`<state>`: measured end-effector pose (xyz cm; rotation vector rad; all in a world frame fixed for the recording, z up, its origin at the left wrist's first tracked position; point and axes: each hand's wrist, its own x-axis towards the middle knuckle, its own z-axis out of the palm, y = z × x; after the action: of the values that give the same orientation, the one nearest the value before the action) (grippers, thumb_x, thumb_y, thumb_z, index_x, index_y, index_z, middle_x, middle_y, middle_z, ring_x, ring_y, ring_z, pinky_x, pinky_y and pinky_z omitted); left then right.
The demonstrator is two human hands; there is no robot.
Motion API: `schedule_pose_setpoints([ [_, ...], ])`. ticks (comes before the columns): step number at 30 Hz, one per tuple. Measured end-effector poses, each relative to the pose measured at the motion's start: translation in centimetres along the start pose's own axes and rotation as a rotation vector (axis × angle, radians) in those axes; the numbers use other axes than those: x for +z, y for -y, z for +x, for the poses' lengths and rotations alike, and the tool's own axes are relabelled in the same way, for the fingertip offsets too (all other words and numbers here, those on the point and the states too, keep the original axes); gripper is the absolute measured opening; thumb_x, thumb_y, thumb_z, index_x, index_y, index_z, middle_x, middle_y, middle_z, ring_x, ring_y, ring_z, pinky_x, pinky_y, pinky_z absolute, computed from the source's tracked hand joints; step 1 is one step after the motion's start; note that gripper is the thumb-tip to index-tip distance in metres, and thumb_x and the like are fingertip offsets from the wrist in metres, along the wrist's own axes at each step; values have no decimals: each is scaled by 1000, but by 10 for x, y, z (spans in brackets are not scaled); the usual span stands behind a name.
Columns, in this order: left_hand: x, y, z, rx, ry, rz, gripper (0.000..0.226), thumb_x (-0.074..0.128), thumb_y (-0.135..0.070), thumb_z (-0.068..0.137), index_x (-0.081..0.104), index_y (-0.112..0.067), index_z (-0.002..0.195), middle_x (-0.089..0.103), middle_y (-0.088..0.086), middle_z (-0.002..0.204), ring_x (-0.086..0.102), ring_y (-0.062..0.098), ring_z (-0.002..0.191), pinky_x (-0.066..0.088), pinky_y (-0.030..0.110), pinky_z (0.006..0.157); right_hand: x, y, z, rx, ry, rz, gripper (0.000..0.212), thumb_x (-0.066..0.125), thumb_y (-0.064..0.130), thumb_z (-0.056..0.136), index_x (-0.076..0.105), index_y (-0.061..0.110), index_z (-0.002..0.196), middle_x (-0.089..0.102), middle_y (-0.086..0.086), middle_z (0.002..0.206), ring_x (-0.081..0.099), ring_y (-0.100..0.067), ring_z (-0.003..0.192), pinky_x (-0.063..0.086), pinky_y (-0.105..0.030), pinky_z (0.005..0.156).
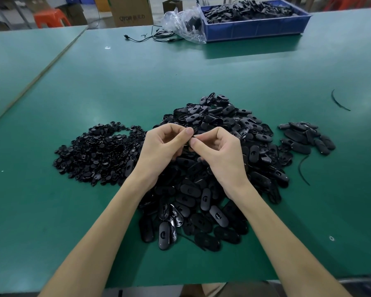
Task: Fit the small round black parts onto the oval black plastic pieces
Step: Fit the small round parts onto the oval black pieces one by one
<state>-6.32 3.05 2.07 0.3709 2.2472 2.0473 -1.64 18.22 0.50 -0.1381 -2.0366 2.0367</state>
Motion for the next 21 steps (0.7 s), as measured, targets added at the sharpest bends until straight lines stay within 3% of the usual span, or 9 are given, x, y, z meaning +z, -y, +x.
schedule_pose_setpoints([
  [5,-2,-2,-1,7,9,-22,20,75,-34,93,73,-16,85,60,-2,66,50,12,60,41,26,56,0,2,-1,-9,14,-30,15,83,31,88,72,21,86,78,4,87,74,-11,81,62,-39,78],
  [9,0,-1,0,-52,84,-188,18,71,-32,94,75,-19,83,62,0,71,52,15,66,43,31,68,2,4,-2,-20,1,2,16,83,29,90,71,18,88,77,3,82,71,-7,73,57,-29,69],
  [13,3,1,-1,-87,185,-368,19,65,-22,97,76,-21,82,65,-3,72,58,11,68,49,23,68,3,5,-2,-37,-36,78,13,80,20,93,70,13,92,77,-1,82,69,-8,65,54,-21,59],
  [18,6,-1,-2,-102,166,-440,11,64,-15,96,70,-8,101,66,2,77,60,14,72,49,28,73,2,6,-3,-65,-64,98,10,78,17,94,69,11,93,78,-3,83,74,-14,69,58,-23,64],
  [21,7,-1,-2,-97,159,-432,11,63,-15,97,71,-8,100,67,0,77,60,15,72,46,36,79,4,5,-3,-70,-47,92,11,77,15,95,67,12,93,78,-5,85,77,-19,74,60,-26,68],
])
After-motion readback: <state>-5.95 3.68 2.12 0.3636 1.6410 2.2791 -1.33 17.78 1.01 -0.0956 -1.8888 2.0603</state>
